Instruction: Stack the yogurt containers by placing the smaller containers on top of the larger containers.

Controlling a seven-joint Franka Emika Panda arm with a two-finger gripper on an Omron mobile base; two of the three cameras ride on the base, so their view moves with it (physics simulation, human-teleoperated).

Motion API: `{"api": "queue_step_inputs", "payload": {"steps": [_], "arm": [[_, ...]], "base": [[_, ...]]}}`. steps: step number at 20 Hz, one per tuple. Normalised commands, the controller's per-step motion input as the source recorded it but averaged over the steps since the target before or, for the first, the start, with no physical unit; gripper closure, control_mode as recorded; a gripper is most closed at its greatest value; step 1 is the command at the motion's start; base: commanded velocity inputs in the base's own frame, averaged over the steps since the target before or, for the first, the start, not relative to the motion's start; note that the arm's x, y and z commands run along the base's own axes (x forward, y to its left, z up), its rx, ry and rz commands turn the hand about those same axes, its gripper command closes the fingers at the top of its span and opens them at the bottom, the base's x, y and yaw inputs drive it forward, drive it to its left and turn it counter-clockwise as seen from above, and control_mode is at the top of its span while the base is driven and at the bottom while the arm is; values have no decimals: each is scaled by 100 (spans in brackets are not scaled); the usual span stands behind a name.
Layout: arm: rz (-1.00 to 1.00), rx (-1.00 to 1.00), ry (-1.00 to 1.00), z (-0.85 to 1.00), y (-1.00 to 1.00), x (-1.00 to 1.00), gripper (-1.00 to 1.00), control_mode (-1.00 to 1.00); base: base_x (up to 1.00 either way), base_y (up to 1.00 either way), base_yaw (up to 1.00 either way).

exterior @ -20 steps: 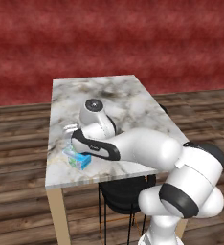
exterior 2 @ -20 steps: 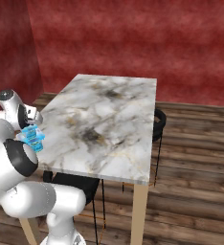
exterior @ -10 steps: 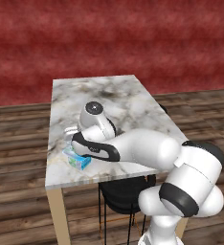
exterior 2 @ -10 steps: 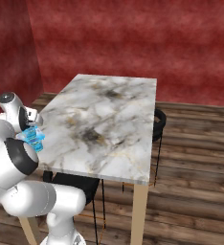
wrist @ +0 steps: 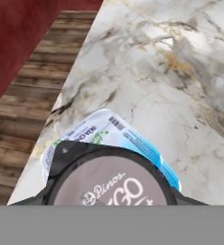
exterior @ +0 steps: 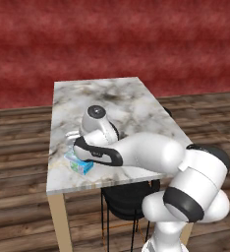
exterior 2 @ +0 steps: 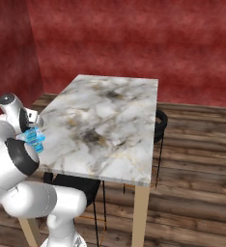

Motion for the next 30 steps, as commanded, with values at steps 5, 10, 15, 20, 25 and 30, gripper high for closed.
{"api": "queue_step_inputs", "payload": {"steps": [5, 10, 15, 20, 25, 30], "arm": [[0, 0, 0, -3, 6, 7, 100, -100], [0, 0, 0, -5, 5, 10, 100, -100], [0, 0, 0, -7, 1, 10, 100, -100], [0, 0, 0, -7, 4, 7, 100, -100], [0, 0, 0, -5, 11, 7, 100, -100], [0, 0, 0, -4, 12, 6, 100, -100]], "base": [[0, 0, 0], [0, 0, 0], [0, 0, 0], [0, 0, 0], [0, 0, 0], [0, 0, 0]]}}
